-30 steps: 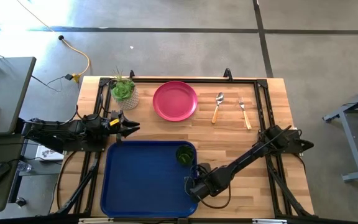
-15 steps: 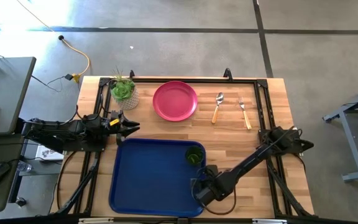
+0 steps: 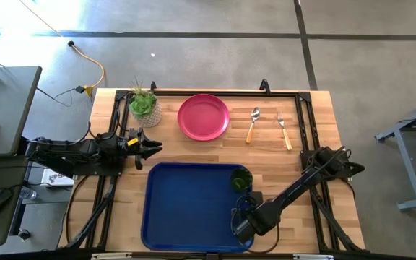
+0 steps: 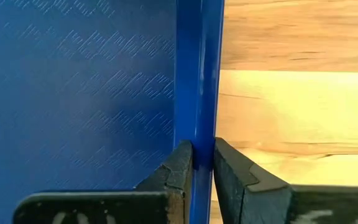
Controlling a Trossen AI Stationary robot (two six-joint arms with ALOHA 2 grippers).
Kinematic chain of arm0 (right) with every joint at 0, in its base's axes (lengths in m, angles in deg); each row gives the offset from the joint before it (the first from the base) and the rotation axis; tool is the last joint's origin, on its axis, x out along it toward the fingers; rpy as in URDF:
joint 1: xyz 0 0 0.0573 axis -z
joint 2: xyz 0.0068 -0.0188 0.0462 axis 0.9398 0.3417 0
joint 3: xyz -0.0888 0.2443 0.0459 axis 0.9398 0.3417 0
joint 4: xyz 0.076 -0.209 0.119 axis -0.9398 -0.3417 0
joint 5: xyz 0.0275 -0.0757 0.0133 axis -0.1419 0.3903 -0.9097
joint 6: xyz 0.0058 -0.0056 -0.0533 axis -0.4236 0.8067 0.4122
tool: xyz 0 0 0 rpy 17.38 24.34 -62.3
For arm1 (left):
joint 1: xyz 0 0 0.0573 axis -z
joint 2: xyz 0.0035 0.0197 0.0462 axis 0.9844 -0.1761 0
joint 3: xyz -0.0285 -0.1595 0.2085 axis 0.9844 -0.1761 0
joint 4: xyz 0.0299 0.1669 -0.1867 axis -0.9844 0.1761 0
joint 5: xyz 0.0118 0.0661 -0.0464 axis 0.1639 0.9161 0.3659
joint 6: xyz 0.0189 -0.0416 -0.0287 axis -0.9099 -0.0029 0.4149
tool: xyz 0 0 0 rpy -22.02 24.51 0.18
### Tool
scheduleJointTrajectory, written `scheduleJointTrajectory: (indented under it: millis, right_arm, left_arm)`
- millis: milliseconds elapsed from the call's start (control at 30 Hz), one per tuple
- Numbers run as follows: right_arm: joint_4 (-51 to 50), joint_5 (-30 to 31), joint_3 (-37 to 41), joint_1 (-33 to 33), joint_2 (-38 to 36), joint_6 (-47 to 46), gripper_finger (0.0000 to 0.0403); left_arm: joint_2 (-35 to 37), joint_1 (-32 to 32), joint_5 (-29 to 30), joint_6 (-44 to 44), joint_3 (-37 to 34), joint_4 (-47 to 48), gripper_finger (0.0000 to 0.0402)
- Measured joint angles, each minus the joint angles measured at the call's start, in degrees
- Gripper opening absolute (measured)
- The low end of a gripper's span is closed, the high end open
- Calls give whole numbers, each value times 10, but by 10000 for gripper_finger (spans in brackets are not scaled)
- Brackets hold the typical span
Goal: Pick and place plate/cup/fork/spoon on tray
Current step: Move the blue tray to the center of the table
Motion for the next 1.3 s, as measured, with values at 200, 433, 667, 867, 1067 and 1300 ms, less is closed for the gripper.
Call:
scheduleJointTrajectory:
  millis: [200, 433, 667, 867, 1067, 1300]
  right_arm:
    - [-11, -13, 11, -8, -2, -9, 35]
    - [-9, -11, 25, -11, -9, -8, 35]
    - [-60, -23, 28, -12, -16, -7, 34]
    - [-60, -37, 28, -19, -17, -9, 34]
    - [-69, -64, 28, -24, -17, -13, 34]
    - [-68, -62, 28, -21, -17, -11, 34]
  left_arm:
    - [0, 0, 0, 0, 0, 0, 99]
    - [0, 0, 0, 14, 0, -1, 99]
    - [0, 0, 0, 30, 0, -1, 99]
    - [0, 0, 0, 30, 0, -1, 99]
    - [0, 0, 0, 29, 0, 0, 99]
    - [0, 0, 0, 29, 0, 0, 99]
